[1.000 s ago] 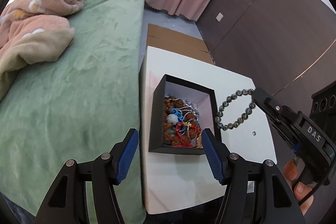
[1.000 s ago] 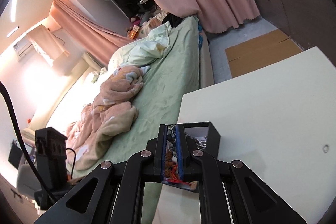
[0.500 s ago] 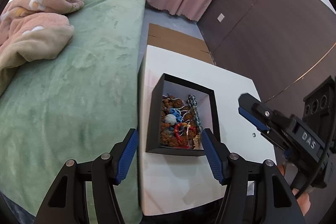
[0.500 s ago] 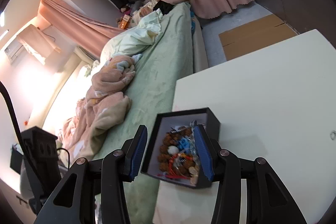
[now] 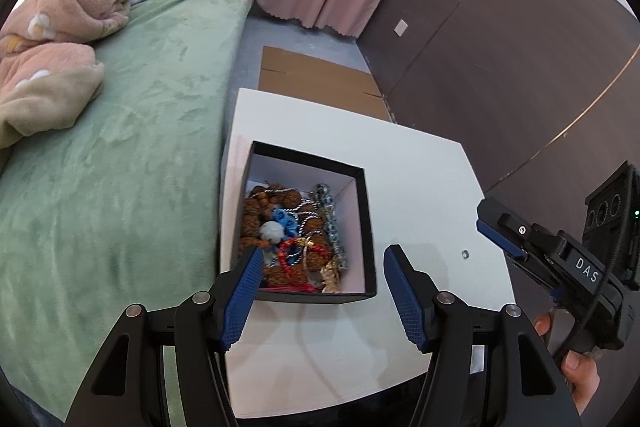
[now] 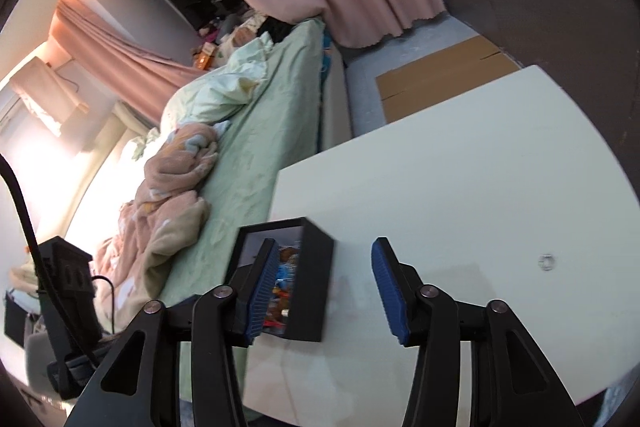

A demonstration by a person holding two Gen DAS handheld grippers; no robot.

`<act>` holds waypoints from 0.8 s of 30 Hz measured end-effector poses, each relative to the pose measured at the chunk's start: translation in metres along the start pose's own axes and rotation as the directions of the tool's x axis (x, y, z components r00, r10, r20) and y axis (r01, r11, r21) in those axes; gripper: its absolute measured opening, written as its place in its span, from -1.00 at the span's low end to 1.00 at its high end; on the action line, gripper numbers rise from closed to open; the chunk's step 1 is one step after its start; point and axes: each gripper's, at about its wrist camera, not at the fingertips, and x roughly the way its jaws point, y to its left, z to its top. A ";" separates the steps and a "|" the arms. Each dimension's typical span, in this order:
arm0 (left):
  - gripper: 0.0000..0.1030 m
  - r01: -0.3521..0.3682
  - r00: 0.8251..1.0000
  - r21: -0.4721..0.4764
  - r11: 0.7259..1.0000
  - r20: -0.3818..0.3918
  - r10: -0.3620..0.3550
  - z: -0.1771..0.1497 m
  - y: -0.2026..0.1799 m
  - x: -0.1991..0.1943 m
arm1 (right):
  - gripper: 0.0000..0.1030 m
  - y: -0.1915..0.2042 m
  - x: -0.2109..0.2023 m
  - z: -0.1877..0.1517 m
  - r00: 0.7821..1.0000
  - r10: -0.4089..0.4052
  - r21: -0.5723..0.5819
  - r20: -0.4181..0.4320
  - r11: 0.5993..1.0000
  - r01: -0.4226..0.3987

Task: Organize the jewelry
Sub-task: 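Open the left tool over the box while the right tool drops the grey bracelet in, then move the right tool to the small silver ring and grasp it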

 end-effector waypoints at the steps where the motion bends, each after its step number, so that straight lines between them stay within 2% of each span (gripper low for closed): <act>1: 0.24 -0.003 1.000 0.004 1.000 0.005 0.003 0.000 -0.002 0.000 | 0.18 -0.005 -0.002 0.001 1.000 -0.011 0.005 -0.001 1.000 0.011; 11: 0.26 0.008 1.000 0.036 0.999 0.001 -0.008 -0.001 -0.019 0.007 | 0.22 -0.043 -0.020 0.005 0.996 -0.081 0.029 -0.030 0.996 0.082; 15: 0.80 0.019 1.000 0.034 0.999 0.017 -0.020 -0.004 -0.022 0.004 | 0.41 -0.059 -0.025 0.006 0.992 -0.118 0.039 -0.048 0.992 0.120; 20: 0.86 0.022 1.000 0.029 0.999 0.006 -0.022 -0.007 -0.023 0.005 | 0.42 -0.077 -0.024 0.006 0.981 -0.172 0.067 -0.085 0.982 0.178; 24: 0.86 0.017 1.000 0.026 0.999 0.000 -0.017 -0.008 -0.021 0.005 | 0.41 -0.099 -0.016 0.003 0.960 -0.237 0.126 -0.147 0.958 0.256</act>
